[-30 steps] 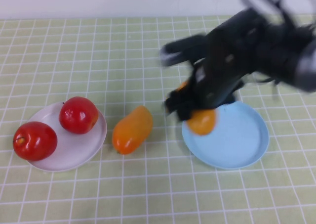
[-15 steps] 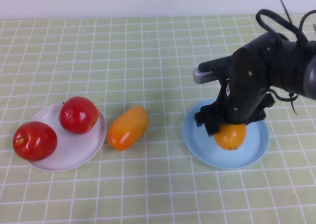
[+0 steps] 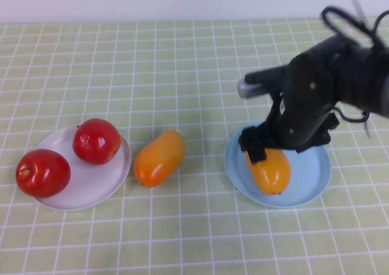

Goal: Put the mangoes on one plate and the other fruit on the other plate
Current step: Put another type of fruit in the right plate

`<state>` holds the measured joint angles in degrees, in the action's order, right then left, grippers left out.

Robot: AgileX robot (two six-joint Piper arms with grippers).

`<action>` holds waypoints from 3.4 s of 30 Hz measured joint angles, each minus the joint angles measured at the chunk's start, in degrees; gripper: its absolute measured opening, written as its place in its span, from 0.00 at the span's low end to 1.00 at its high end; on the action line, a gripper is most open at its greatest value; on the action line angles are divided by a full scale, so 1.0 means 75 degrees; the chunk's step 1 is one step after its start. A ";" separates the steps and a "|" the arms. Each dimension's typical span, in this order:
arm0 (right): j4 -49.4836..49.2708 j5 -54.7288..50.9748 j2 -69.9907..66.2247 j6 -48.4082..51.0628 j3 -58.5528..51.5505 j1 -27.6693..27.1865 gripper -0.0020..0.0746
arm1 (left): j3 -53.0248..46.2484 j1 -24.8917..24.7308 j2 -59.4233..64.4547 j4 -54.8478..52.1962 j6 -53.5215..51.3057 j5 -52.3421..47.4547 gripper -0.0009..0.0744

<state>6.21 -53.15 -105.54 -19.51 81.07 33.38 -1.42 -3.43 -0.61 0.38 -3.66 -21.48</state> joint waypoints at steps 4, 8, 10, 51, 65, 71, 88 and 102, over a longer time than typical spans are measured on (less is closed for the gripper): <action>-0.0710 0.0224 0.0461 0.0000 0.0015 0.0052 0.93 | 0.0000 0.0000 0.0000 0.0000 0.0000 0.0000 0.02; -0.1815 0.0870 0.0439 0.0000 0.0047 0.0364 0.93 | 0.0000 0.0000 0.0000 0.0000 0.0000 0.0000 0.02; -0.2214 0.1165 0.0204 0.0000 0.0232 0.0568 0.93 | 0.0000 0.0000 0.0000 -0.0050 0.0000 0.0000 0.02; -0.2777 -0.1112 -0.3931 -0.0076 0.5227 0.0943 0.75 | 0.0000 0.0000 0.0000 -0.0050 0.0000 0.0000 0.02; -0.0136 -0.2268 -0.1662 0.0182 0.4340 0.0914 0.75 | 0.0000 0.0000 0.0000 -0.0050 0.0000 0.0000 0.02; 0.0212 -0.1855 -0.0239 0.0182 0.2452 0.0387 0.75 | 0.0000 0.0000 0.0000 -0.0050 0.0000 0.0000 0.02; 0.0364 -0.0670 -0.0820 0.0182 0.1225 -0.0960 0.75 | 0.0000 0.0000 0.0000 -0.0050 0.0000 0.0000 0.02; 0.0349 -0.0534 -0.0832 0.0189 0.1206 -0.0964 0.93 | 0.0000 0.0000 0.0000 -0.0050 0.0000 0.0000 0.02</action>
<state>8.83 -57.16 -111.78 -18.09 90.11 26.15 -1.42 -3.43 -0.61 0.00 -3.66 -21.48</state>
